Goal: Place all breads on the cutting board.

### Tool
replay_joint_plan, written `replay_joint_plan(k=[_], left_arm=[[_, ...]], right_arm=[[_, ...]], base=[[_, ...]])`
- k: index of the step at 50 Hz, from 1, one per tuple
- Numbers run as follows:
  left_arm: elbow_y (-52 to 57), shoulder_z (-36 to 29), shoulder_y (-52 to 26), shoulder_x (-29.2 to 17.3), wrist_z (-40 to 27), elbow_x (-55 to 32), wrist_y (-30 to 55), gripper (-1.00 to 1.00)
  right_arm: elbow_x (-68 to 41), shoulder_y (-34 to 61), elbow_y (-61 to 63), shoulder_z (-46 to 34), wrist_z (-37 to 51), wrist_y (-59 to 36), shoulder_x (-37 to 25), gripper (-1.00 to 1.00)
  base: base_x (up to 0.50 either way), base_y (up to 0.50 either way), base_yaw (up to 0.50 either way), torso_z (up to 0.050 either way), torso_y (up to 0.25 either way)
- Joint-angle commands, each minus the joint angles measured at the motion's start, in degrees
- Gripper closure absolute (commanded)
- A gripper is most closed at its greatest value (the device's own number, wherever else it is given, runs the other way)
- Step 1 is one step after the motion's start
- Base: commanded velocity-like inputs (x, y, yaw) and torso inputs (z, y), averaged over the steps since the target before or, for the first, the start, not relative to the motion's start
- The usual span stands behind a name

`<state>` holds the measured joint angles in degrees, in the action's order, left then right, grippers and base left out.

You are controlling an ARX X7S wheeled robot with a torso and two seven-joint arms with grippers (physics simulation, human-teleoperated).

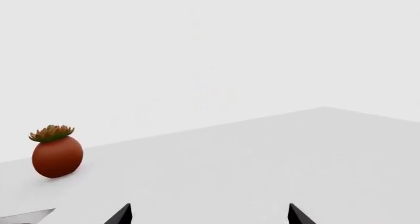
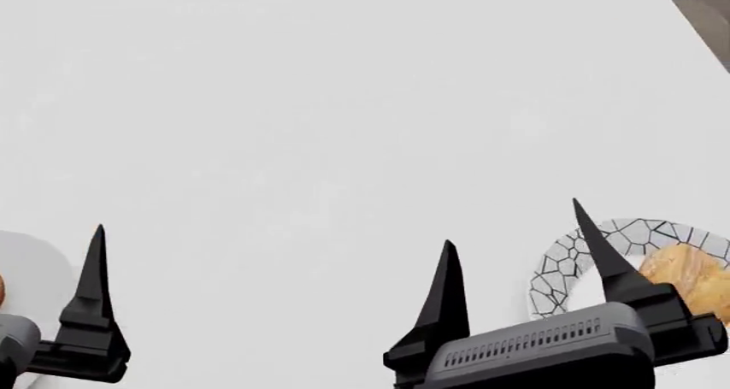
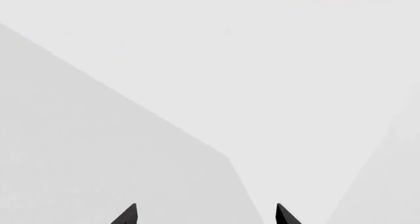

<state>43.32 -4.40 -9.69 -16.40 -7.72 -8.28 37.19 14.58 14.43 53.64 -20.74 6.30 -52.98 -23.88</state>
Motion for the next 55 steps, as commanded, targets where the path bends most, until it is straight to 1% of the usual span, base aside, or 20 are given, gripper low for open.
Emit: replay_joint_plan(k=[1, 5, 6, 7, 8, 10, 12, 14, 16, 18, 25, 32, 40, 42, 44, 45, 46, 49, 52, 55], left_arm=[[0.01, 1.09, -3.99, 1.02, 1.71, -0.63, 4.80, -1.00], [0.06, 1.23, -3.94, 0.94, 1.62, -0.66, 4.03, -1.00], [0.26, 1.32, -4.53, 1.03, 0.72, -0.13, 5.40, -1.00], [0.60, 1.90, -5.35, 1.17, 0.29, -0.35, 7.12, -1.00], [1.01, 2.53, -6.07, 1.32, 0.25, -0.95, 8.62, -1.00], [2.33, 2.54, -7.18, 0.72, 0.26, -1.14, 10.85, -1.00], [4.06, 2.63, -9.60, -0.19, 0.35, -1.66, 15.63, -1.00], [4.62, 2.49, -10.24, -0.60, 0.37, -1.72, 16.77, -1.00], [7.15, 4.04, -13.43, -1.52, 1.17, -3.38, 23.17, -1.00], [8.19, 5.34, -15.12, -2.07, 1.63, -4.27, 26.40, -1.00], [10.89, 8.50, -17.98, -4.53, 3.07, -6.07, 33.96, -1.00], [16.03, 14.75, -21.44, -7.40, 4.95, -8.38, 44.96, -1.00], [16.38, 19.33, -25.32, -12.71, 1.60, -16.67, 52.49, -1.00], [15.04, 20.96, -25.20, -14.49, -0.82, -21.46, 52.76, -1.00], [13.97, 22.92, -25.56, -16.21, -5.65, -28.90, 52.76, -1.00], [12.85, 23.90, -25.81, -17.84, -9.12, -34.13, 52.76, -1.00], [11.52, 23.58, -26.32, -20.64, -13.85, -39.91, 52.76, -1.00], [7.97, 24.92, -28.10, -24.69, -24.25, -54.10, 52.68, -1.00], [4.99, 24.66, -29.31, -27.59, -30.46, -62.81, 52.52, -1.00], [3.10, 24.31, -30.43, -29.86, -35.31, -69.19, 52.12, -1.00]], right_arm=[[3.22, 1.78, -1.86, -1.65, -1.10, -0.23, 0.09, -1.00], [2.54, 1.46, -2.43, -0.69, -0.91, 0.32, 0.51, -1.00], [2.78, 2.30, -2.57, 1.19, -0.07, -2.57, 2.31, -1.00], [0.14, 2.48, -2.42, 4.73, -1.22, -2.95, 4.03, -1.00], [1.55, 3.55, -2.48, 4.31, -0.80, -6.23, 3.97, -1.00], [0.11, 3.54, -1.41, 5.50, -2.23, -5.72, 3.89, -1.00], [-3.09, 4.29, -1.20, 10.00, -4.71, -6.77, 5.29, -1.00], [-3.51, 4.56, -1.20, 10.89, -5.07, -7.09, 5.41, -1.00], [-4.33, 6.10, -0.09, 13.02, -6.56, -9.61, 5.25, -1.00], [-5.32, 6.62, 0.31, 14.72, -7.78, -11.04, 5.53, -1.00], [-4.35, 7.43, 2.82, 14.10, -7.82, -15.17, 4.75, -1.00], [-3.85, 7.91, 4.54, 13.24, -7.86, -16.66, 4.61, -1.00], [-2.35, 8.23, 6.21, 12.70, -8.99, -17.87, 4.69, -1.00], [-1.72, 8.02, 6.12, 12.95, -9.53, -17.44, 4.90, -1.00], [-1.18, 7.86, 5.98, 12.98, -9.96, -17.07, 5.20, -1.00], [-1.19, 7.72, 5.77, 13.09, -10.05, -16.67, 5.33, -1.00], [-1.21, 7.62, 5.55, 13.18, -10.13, -16.31, 5.39, -1.00], [-1.04, 7.68, 5.81, 13.31, -10.53, -16.34, 5.43, -1.00], [-0.07, 7.36, 6.21, 13.19, -11.22, -16.10, 5.70, -1.00], [1.57, 7.18, 6.22, 13.24, -12.55, -15.74, 6.44, -1.00]], base=[[0.49, -0.22, 0.00, 0.047, 0.088], [0.49, -0.22, 0.00, 0.047, 0.088], [0.44, -0.31, 0.00, 0.035, 0.000], [0.00, 0.00, 0.00, 0.000, 0.000], [0.00, 0.00, 0.00, 0.000, 0.000], [0.00, 0.00, 0.00, 0.000, 0.000], [0.00, 0.00, 0.00, 0.000, 0.000], [0.00, 0.00, 0.00, 0.000, 0.000], [0.00, 0.00, 0.00, 0.000, 0.000], [0.00, 0.00, 0.00, 0.000, 0.000], [0.00, 0.00, 0.00, 0.000, 0.000], [0.00, 0.00, 0.00, 0.000, 0.000], [0.00, 0.00, 0.00, 0.000, 0.000], [0.00, 0.00, 0.00, 0.000, 0.000], [0.00, 0.00, 0.00, 0.000, 0.000], [0.00, 0.00, 0.00, 0.000, 0.000], [0.00, 0.00, 0.00, 0.000, 0.000], [0.00, 0.00, 0.00, 0.000, 0.000], [0.00, 0.00, 0.00, 0.000, 0.000], [0.00, 0.00, 0.00, 0.000, 0.000]])
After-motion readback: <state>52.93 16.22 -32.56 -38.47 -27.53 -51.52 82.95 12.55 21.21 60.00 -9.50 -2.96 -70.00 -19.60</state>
